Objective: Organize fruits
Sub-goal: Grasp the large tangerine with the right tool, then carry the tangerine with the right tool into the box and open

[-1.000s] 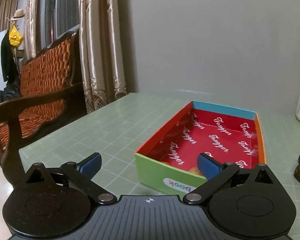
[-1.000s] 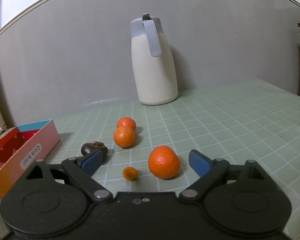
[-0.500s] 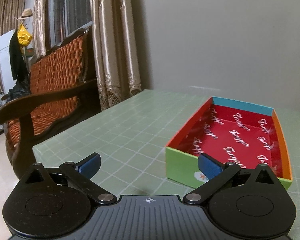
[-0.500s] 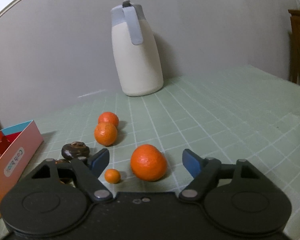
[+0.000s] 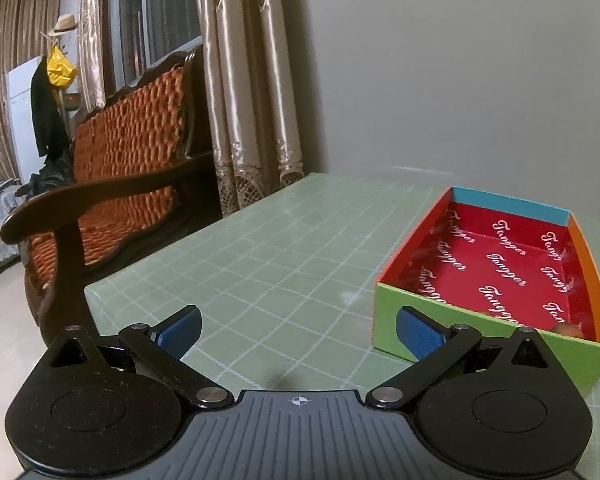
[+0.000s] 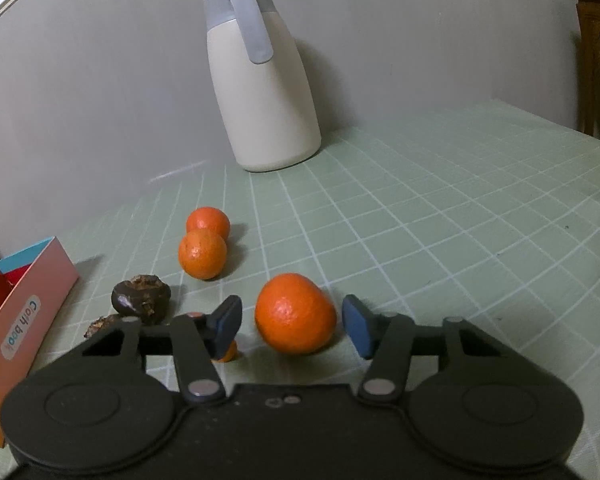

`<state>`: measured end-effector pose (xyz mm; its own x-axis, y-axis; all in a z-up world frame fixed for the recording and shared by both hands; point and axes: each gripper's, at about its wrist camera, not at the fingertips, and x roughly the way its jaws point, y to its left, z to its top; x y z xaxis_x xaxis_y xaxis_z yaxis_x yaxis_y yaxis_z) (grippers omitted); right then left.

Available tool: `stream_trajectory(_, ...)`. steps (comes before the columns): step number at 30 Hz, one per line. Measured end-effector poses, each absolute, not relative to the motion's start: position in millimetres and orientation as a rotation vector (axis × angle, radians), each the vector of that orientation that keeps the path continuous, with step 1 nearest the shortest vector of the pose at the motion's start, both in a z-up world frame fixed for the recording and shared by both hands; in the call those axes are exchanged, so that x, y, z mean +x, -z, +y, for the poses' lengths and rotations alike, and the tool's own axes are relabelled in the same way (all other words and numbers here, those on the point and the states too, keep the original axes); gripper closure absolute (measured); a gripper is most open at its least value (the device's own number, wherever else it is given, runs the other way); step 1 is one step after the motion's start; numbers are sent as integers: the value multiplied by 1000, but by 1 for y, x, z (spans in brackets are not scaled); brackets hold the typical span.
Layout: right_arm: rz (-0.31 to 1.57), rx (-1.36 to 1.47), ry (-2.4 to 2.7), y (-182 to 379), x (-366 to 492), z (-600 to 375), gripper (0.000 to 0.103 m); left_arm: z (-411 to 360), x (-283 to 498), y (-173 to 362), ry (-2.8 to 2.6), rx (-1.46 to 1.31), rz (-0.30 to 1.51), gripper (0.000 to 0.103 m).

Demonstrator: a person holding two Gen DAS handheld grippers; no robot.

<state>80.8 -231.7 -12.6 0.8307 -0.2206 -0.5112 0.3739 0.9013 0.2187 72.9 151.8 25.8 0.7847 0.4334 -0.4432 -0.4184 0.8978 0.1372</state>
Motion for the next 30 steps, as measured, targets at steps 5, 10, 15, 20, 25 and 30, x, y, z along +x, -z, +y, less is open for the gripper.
stream_trajectory(5,500,313,324,13,83,-232,61,155,72,-25,-461,28,489,0)
stream_trajectory(10,499,309,318,14,83,-231,62,155,72,-25,-458,28,489,0)
stream_trajectory(15,494,299,298,12,82,-229,62,156,72,-25,-461,29,488,1)
stream_trajectory(20,473,264,276,9,78,-221,62,159,71,-25,-471,17,491,0)
stream_trajectory(25,475,257,257,8,78,-218,62,162,69,-24,-478,12,492,0)
stream_trajectory(30,472,249,244,7,74,-216,62,167,67,-25,-486,-5,491,0)
